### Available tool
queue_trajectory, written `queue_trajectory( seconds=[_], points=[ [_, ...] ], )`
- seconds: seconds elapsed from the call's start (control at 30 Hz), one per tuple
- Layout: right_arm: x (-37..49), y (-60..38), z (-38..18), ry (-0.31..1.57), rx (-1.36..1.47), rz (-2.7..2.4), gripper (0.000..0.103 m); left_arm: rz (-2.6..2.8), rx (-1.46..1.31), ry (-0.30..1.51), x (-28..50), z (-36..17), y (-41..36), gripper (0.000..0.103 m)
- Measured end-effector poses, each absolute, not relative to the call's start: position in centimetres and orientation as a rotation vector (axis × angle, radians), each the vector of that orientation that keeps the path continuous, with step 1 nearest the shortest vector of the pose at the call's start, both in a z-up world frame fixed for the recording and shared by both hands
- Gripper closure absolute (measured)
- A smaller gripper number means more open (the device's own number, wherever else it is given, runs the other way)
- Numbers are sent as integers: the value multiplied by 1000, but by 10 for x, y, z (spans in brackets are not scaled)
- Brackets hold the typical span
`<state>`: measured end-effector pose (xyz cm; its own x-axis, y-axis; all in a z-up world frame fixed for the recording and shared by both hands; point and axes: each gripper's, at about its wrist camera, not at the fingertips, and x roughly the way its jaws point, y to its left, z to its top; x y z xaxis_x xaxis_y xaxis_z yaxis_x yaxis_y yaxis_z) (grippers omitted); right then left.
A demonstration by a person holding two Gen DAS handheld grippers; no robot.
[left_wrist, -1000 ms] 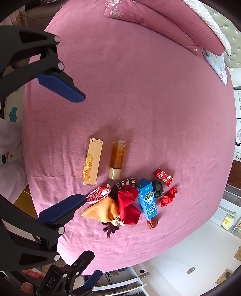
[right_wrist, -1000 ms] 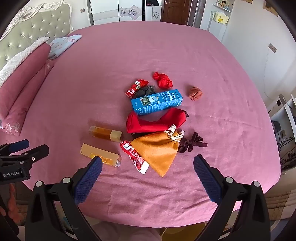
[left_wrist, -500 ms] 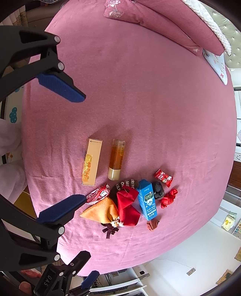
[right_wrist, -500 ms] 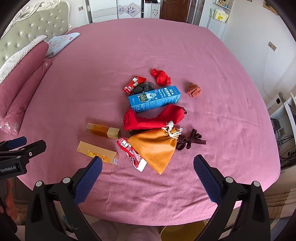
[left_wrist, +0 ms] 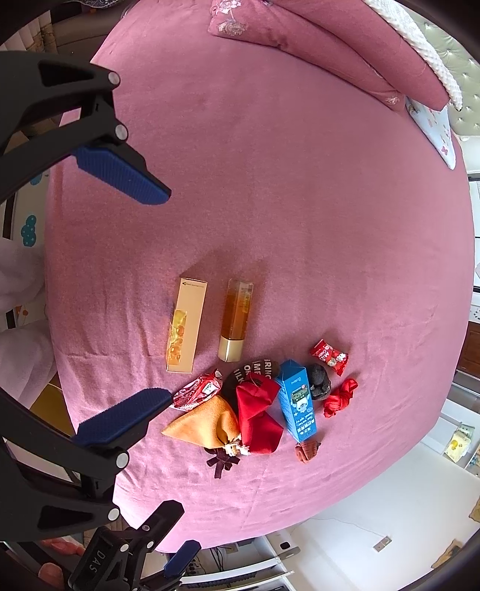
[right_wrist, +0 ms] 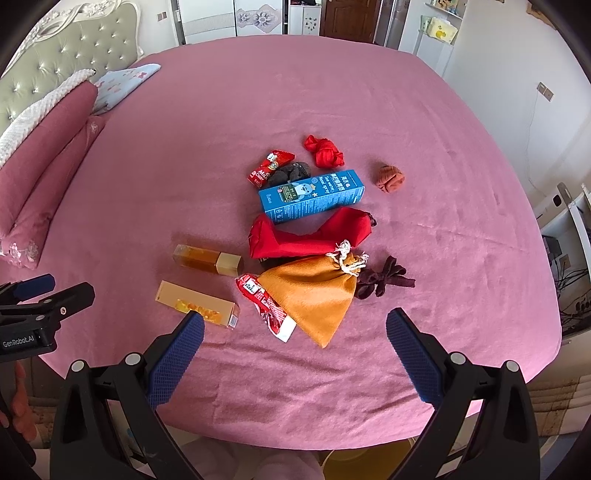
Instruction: Collect trash
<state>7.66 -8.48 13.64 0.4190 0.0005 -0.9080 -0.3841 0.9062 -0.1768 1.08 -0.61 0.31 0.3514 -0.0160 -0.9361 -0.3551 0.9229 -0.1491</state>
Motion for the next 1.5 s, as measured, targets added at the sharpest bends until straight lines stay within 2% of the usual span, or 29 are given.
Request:
queue_trajectory(
  seconds=[1.5],
  points=[
    [70,-64,135,1116,-324,137,8,98,-259,1216,29,2,26,4]
  ],
)
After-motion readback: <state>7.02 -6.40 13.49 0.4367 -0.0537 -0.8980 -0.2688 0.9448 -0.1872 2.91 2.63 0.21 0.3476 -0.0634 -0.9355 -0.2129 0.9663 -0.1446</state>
